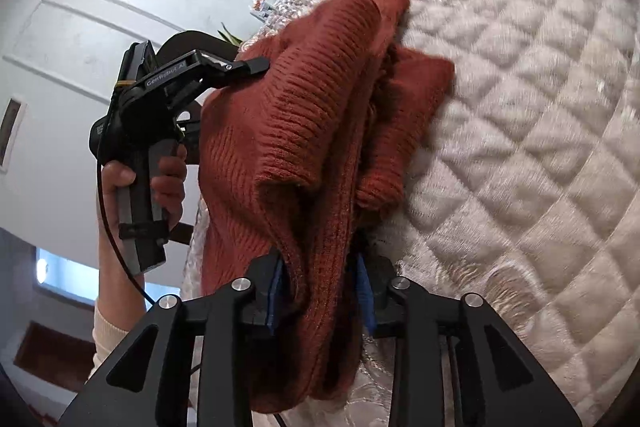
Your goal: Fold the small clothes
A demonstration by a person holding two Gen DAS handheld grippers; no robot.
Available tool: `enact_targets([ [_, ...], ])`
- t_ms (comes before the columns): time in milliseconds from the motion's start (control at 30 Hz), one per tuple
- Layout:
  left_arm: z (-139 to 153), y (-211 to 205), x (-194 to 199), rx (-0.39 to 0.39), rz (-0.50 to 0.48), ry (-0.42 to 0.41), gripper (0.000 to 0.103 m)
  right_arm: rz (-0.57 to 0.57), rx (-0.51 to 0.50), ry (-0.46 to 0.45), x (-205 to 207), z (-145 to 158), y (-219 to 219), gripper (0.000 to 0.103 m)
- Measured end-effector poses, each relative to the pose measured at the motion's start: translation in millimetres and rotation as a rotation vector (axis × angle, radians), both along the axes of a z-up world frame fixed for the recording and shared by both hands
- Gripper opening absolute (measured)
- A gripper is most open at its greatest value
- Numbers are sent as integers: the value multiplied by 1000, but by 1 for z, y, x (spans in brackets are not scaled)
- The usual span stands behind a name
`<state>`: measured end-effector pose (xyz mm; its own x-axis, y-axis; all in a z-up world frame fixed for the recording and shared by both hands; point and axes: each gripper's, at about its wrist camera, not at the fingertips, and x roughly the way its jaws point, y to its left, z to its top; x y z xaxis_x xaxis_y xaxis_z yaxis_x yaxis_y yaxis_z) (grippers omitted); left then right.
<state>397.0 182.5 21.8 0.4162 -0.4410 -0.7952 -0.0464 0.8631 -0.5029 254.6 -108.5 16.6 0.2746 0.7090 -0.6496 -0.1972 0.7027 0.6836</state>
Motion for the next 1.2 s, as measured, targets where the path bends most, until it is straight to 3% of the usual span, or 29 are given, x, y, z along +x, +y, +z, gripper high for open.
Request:
enact_targets([
  [100,13,1,-11,3,-33,-48,74,-39,26,-62,10,11,-15,46],
  [167,18,3,-17,-4,-37,-65,76,-69,71,-50,23,10,-23,58],
  [333,17,5,-25,-3,-32,-52,77,-65,184,4,30,4,-29,60],
  [500,10,1,-31,12,-53,-34,77,-77,96,-72,19,21,-37,60],
  [633,9,-2,-41,52,-58,-30,77,-205,25,-147,28,34,-49,60],
  [767,11,-7,-54,112,-73,-50,78,-211,36,-90,51,25,-37,60],
  [833,12,-6,-62,104,-67,-56,81,-165,1,-83,59,18,-25,60],
  [900,10,-3,-71,97,-62,-40,82,-164,-119,-76,58,8,-17,60],
  [1033,5,2,-94,72,-69,-27,82,-177,-116,-110,51,3,-20,60],
  [1200,-5,9,-128,55,-65,23,82,-206,-192,-136,37,13,-24,60],
])
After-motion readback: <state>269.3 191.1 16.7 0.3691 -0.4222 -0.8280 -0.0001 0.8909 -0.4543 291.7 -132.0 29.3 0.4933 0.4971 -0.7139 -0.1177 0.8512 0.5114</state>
